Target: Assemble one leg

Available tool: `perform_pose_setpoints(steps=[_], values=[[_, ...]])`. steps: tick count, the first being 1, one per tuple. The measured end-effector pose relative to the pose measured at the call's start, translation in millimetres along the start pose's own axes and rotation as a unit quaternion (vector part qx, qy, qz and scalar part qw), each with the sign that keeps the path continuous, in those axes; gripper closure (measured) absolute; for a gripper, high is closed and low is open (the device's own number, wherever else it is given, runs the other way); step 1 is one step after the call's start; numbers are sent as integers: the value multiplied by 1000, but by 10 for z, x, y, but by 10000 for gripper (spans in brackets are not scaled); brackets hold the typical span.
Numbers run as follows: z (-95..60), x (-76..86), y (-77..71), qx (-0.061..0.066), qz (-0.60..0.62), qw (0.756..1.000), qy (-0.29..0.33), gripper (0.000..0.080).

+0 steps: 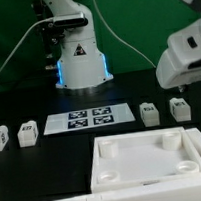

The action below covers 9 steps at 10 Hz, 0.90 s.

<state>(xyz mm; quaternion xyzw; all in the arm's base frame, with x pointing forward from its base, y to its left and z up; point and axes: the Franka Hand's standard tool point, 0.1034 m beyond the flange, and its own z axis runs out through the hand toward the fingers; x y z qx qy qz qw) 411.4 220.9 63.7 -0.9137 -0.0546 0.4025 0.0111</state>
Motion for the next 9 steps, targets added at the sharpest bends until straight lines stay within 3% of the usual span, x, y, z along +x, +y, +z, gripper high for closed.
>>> perform_pose_setpoints(steps=[1,5,7,9], values=[[17,20,6,0,-1,999,-32,151],[3,75,12,3,1,1000,-18,151],[-42,102,138,5,11,999,-46,151],[-1,159,151,5,19,998,-65,151]])
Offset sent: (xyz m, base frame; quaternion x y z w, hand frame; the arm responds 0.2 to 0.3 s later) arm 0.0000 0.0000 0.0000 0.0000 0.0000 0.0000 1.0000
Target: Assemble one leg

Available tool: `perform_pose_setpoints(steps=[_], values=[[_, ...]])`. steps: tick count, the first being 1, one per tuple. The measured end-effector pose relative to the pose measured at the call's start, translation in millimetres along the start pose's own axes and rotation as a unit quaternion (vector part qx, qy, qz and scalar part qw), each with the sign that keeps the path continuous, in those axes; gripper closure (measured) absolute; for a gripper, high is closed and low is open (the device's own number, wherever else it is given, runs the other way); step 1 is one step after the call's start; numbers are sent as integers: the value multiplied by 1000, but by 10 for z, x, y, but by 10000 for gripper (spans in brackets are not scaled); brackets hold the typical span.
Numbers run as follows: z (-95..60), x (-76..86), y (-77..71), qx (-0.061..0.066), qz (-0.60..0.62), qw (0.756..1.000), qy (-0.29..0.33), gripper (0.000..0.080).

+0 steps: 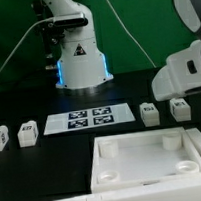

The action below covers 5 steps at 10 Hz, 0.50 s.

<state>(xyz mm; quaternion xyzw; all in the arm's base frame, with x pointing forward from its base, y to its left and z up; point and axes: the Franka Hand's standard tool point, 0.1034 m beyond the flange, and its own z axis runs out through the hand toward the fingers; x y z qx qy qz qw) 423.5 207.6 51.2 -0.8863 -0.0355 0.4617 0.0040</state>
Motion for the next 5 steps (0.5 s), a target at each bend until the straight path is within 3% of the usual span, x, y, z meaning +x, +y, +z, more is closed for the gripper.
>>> perform_pose_setpoints(steps=[5], values=[[215,143,145,10,2,1000,3,151]])
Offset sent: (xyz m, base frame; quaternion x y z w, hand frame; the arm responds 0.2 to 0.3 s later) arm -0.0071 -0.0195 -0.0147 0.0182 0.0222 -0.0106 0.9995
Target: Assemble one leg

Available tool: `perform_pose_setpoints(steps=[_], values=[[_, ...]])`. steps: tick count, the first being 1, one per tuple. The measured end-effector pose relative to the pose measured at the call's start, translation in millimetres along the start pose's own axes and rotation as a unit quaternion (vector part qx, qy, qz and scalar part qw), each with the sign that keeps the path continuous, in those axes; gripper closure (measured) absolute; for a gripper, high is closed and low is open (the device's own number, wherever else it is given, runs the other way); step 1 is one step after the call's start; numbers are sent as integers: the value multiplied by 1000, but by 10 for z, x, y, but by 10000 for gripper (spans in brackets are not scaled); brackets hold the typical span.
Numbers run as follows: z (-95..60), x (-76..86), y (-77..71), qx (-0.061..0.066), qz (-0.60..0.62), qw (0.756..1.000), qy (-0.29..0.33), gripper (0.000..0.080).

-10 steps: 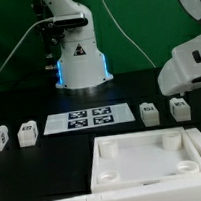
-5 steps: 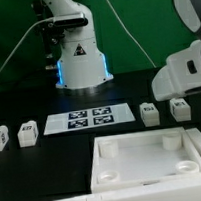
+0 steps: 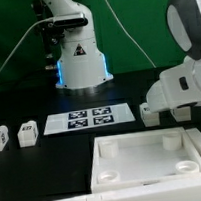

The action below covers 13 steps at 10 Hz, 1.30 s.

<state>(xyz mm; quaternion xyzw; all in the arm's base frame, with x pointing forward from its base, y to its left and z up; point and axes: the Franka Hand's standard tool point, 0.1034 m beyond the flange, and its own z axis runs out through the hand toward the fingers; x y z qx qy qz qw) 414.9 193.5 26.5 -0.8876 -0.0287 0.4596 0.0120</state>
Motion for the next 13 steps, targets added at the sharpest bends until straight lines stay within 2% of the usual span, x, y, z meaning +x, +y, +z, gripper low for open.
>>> perform_pose_setpoints(steps=[3,7,9,11,12,13], values=[[128,65,55,4,6,1000,8,151],[305,36,112,1,18,1000,-5,151],[333,26,109,0,31,999,-11,151],[334,27,110,1,31,999,-12,427],[334,27,111,1,31,999,-12,508],[334,27,111,1,31,999,-12,508]])
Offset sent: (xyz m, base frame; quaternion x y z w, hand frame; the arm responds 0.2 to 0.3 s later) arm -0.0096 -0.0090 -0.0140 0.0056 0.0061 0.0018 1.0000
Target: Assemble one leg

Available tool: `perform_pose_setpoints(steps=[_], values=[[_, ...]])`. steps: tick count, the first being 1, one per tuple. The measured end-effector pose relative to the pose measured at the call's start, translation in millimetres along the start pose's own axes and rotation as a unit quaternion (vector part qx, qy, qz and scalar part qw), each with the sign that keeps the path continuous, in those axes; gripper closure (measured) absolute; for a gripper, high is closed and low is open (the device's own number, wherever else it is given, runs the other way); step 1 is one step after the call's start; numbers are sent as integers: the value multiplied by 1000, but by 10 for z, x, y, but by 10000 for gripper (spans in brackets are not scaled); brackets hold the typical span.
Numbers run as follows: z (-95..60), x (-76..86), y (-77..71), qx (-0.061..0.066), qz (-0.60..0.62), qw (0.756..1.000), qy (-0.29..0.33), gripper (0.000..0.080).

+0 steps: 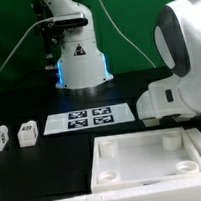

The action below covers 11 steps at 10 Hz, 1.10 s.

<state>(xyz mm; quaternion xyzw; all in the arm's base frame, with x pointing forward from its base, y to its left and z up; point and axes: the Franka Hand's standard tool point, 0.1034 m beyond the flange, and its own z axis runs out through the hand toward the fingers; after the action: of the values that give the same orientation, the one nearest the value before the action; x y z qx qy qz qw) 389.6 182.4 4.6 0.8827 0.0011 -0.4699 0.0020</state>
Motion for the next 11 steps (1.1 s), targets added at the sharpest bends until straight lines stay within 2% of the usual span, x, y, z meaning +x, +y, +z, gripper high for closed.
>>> perform_pose_setpoints(steps=[8,9,11], values=[[-14,0,-2,0,0,1000,1,506],[-135,-28,-14,2,-2,1000,12,506],[-453,-190,-30,4,-6,999,42,506]])
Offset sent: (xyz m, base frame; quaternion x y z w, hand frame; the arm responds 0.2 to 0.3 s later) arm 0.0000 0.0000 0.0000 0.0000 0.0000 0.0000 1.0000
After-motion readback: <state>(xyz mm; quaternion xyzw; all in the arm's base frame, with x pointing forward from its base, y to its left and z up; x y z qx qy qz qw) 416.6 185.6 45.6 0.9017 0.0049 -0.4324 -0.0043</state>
